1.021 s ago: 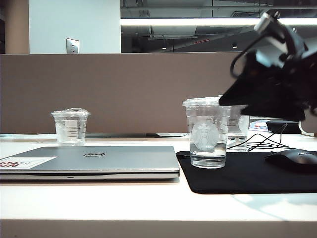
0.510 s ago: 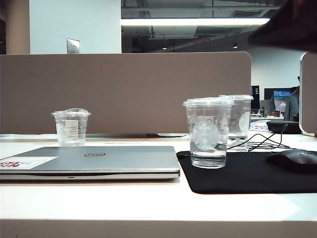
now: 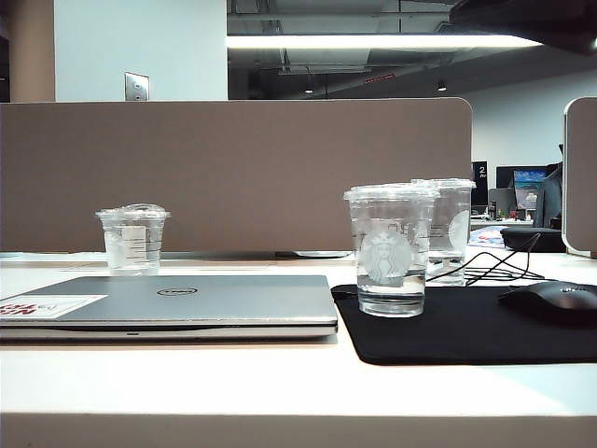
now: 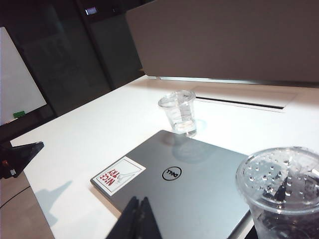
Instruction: Pick up the coffee cup on the middle and place it on the right side of the laptop.
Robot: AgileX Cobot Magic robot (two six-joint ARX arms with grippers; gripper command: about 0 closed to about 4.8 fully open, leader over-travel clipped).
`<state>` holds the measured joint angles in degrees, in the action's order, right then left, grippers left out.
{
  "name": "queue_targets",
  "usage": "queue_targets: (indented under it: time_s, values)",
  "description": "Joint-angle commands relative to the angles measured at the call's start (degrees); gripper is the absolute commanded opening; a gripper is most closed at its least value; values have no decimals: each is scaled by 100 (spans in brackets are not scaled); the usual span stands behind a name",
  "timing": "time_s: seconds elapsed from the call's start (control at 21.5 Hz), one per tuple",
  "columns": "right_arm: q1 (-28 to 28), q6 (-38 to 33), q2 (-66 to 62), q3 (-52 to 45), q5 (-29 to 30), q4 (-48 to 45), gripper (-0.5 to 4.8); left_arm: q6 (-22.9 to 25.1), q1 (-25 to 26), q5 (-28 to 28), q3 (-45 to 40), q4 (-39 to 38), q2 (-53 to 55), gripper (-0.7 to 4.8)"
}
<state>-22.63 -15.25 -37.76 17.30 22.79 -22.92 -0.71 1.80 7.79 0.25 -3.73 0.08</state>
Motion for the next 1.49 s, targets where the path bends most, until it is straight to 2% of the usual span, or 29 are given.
queue_targets:
  time_s: [0.05, 0.19, 0.37, 0.46, 1.49]
  values:
    - [4, -131, 205, 24, 20, -46, -9, 24, -214, -144, 17, 162, 0, -5]
    - [4, -138, 505, 26, -140, 188, -9, 24, -409, -417, 17, 173, 0, -5]
    - [7, -125, 1049, 22, -1067, 1032, -9, 24, -463, -437, 17, 175, 0, -5]
    - [9, -125, 1150, 22, -1270, 1191, -9, 24, -463, -442, 17, 175, 0, -5]
    - [13, -125, 1283, 22, -1327, 1292, -9, 24, -461, -437, 17, 164, 0, -5]
